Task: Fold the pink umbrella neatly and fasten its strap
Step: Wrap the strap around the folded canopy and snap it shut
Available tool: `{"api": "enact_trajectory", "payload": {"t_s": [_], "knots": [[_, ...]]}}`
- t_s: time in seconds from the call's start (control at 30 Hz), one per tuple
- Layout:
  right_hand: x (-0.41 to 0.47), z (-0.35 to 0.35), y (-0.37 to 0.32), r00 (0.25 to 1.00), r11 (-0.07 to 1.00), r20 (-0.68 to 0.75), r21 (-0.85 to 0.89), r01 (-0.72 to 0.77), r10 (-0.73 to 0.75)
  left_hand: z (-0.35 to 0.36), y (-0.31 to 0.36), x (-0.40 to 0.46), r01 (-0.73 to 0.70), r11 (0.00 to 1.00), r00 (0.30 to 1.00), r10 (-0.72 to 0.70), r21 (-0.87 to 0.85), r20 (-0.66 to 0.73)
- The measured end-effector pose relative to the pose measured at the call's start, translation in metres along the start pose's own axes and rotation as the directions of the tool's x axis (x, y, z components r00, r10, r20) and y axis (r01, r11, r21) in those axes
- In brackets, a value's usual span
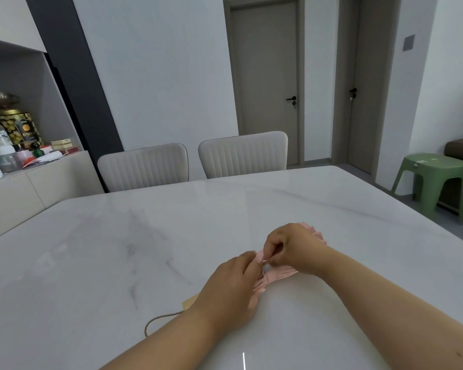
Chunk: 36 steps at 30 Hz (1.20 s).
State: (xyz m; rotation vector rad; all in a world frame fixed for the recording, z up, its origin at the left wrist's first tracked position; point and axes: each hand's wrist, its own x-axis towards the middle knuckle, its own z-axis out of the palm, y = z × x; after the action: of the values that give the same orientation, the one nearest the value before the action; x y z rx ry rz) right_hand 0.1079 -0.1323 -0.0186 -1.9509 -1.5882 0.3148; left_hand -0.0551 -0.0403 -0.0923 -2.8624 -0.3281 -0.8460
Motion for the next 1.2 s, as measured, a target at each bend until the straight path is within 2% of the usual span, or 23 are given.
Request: {"api": "enact_trajectory", "payload": {"t_s": [0.13,0.37,0.53,0.7,0.83,0.93,1.07,1.13,1.2], "knots": [[0.003,-0.004,-0.006,0.998,0.993,0.048,-0.11,-0.038,0.043,0.0,0.0,0.0,0.003,1.0,1.0,-0.003,-0.006,-0.001],[0.013,-0.006,-0.013,0.988,0.984,0.14,-0.175,-0.039,0.064,0.003,-0.002,-0.002,0.068,0.995,0.997,-0.066,-0.075,0.027],[0.032,-0.007,-0.017,0.944,0.963,0.292,-0.26,-0.075,0.152,0.005,-0.001,-0.003,0.068,0.997,0.998,-0.068,-0.048,0.009],[0.049,-0.006,-0.023,0.915,0.918,0.341,-0.39,-0.072,0.216,0.008,-0.004,-0.005,0.063,0.997,0.998,-0.063,-0.053,0.0],[0.048,-0.008,-0.015,0.937,0.933,0.291,-0.349,-0.086,0.195,0.001,-0.003,-0.003,0.095,0.99,0.995,-0.09,-0.106,0.043],[0.035,-0.002,0.007,0.989,0.973,0.137,-0.229,-0.028,0.061,-0.01,0.003,0.006,0.179,0.974,0.979,-0.163,-0.138,0.119],[0.01,-0.008,0.03,0.994,0.996,-0.07,0.023,0.081,-0.079,-0.025,0.008,0.025,0.281,0.959,0.906,-0.28,0.041,0.316],[0.0,-0.017,0.045,0.982,0.986,-0.108,-0.064,0.152,-0.158,-0.031,0.011,0.04,0.342,0.938,0.864,-0.339,0.06,0.373],[-0.007,-0.02,0.06,0.98,0.941,-0.013,-0.284,0.187,-0.199,-0.033,0.012,0.057,0.425,0.901,0.785,-0.415,0.087,0.46]]}}
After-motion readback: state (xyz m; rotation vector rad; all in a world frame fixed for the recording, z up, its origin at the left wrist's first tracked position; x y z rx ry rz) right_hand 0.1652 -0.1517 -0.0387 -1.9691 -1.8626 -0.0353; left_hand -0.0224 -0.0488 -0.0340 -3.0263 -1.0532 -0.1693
